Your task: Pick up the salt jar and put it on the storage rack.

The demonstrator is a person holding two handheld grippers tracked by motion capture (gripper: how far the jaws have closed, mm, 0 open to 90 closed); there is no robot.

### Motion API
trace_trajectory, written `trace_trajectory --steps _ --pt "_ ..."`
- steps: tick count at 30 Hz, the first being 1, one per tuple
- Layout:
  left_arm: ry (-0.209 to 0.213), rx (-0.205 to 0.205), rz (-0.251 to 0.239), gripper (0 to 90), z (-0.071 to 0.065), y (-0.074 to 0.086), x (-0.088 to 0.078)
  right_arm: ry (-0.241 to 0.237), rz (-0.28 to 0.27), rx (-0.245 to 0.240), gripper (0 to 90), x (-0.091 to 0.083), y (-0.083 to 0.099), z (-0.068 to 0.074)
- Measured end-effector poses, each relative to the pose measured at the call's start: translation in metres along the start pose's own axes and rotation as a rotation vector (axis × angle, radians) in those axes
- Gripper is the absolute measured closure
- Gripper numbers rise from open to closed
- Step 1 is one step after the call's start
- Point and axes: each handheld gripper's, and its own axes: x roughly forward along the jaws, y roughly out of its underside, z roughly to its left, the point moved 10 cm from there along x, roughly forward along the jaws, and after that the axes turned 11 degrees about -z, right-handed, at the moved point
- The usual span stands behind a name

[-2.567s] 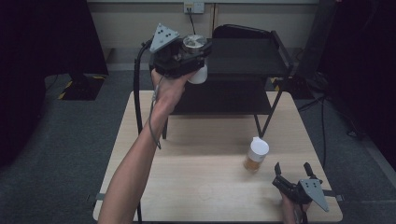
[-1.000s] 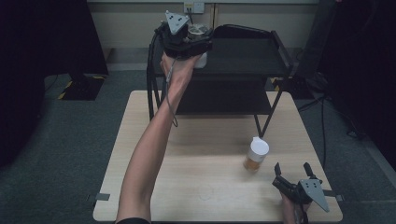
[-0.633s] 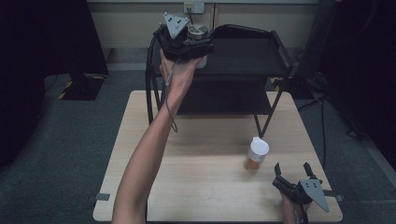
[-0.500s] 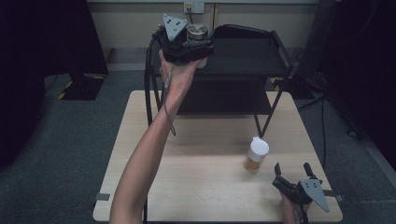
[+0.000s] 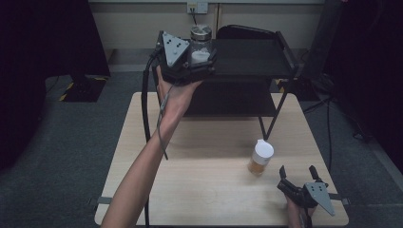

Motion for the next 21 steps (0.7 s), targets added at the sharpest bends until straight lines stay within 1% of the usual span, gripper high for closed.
trace_trajectory --steps 1,5,7,10,12,18,20,21 --pt "0.003 0.002 -0.01 0.0 -0.002 0.001 -0.006 0.0 0.0 0.0 0.0 0.0 0.0 0.0" --pt "0.006 0.018 -0.018 0.0 -0.009 0.006 -0.025 0.0 0.0 -0.001 0.0 0.0 0.0 0.0" --pt "0.01 0.012 -0.02 0.0 -0.012 0.008 -0.034 0.001 0.0 -0.001 0.0 0.0 0.0 0.0" --pt "0.006 -0.009 -0.038 0.0 -0.017 0.015 -0.05 0.001 0.0 -0.001 0.0 0.0 0.0 0.0" --pt "0.004 -0.02 -0.046 0.0 -0.021 0.021 -0.061 0.002 0.0 0.0 0.0 0.0 0.0 0.0" --pt "-0.011 -0.026 -0.053 0.0 -0.033 0.042 -0.091 0.0 0.0 0.0 0.0 0.0 0.0 0.0" --pt "-0.012 -0.008 -0.047 0.2 -0.036 0.049 -0.098 -0.001 0.0 0.0 0.0 0.0 0.0 0.0" --pt "-0.018 0.0 -0.048 0.1 -0.039 0.054 -0.103 -0.001 0.0 0.0 0.0 0.0 0.0 0.0"
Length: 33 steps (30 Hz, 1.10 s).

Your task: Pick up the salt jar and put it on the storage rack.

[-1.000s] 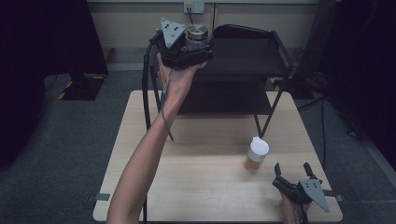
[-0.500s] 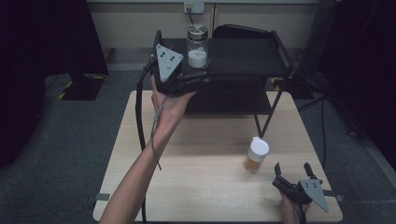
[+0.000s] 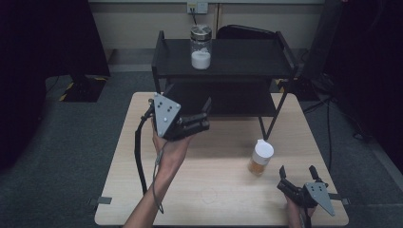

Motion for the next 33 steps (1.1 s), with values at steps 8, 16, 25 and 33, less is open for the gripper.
trace_trajectory --steps 8,16,25,33 --pt "-0.031 -0.018 0.004 0.3 -0.009 0.041 -0.039 -0.003 0.0 0.001 0.0 0.0 0.0 0.0" --pt "-0.052 -0.069 -0.006 0.0 -0.019 0.08 -0.073 0.001 0.0 -0.001 0.0 0.0 0.0 0.0" --pt "-0.019 0.019 0.048 0.3 -0.037 0.136 -0.105 0.002 0.0 -0.002 0.0 0.0 0.0 0.0" --pt "-0.016 -0.023 0.08 0.0 -0.035 0.18 -0.139 -0.001 0.001 -0.002 0.0 0.0 0.0 0.0"
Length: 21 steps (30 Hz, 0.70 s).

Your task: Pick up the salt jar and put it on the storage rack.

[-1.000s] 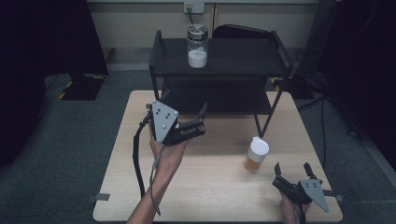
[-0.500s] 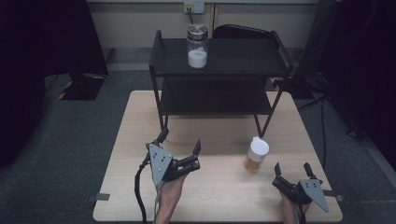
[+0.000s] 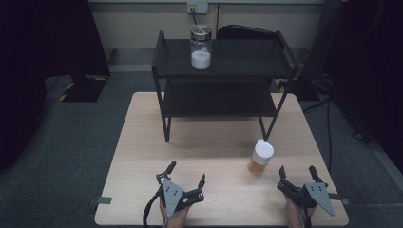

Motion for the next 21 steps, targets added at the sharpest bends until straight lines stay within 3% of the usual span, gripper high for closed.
trace_trajectory --steps 5,10,14,21 --pt "0.012 0.016 -0.002 0.0 0.004 0.011 -0.002 0.001 0.0 0.001 0.0 0.0 0.0 0.0" --pt "-0.008 0.002 -0.028 0.0 0.009 0.02 -0.002 0.001 0.0 0.0 0.0 0.0 0.0 0.0" --pt "-0.024 -0.023 -0.002 0.0 0.014 0.022 0.002 0.001 -0.001 0.0 0.0 0.0 0.0 0.0" --pt "-0.044 -0.029 0.047 0.4 0.015 0.021 0.007 0.006 0.0 0.001 0.0 0.0 0.0 0.0"
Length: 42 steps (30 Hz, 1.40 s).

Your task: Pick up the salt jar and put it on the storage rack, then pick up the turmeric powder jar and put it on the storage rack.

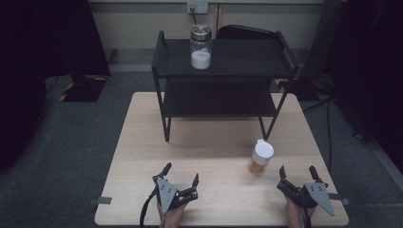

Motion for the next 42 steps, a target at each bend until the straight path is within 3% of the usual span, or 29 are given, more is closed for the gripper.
trace_trajectory --steps 39,42 --pt "-0.01 0.003 0.003 0.0 -0.0008 -0.0002 0.0002 -0.014 0.002 -0.001 0.0 0.0003 -0.0002 -0.0007" --pt "-0.01 0.002 0.003 0.0 -0.0008 -0.0002 0.0003 -0.022 0.006 0.04 0.0 0.001 -0.0008 -0.0034"
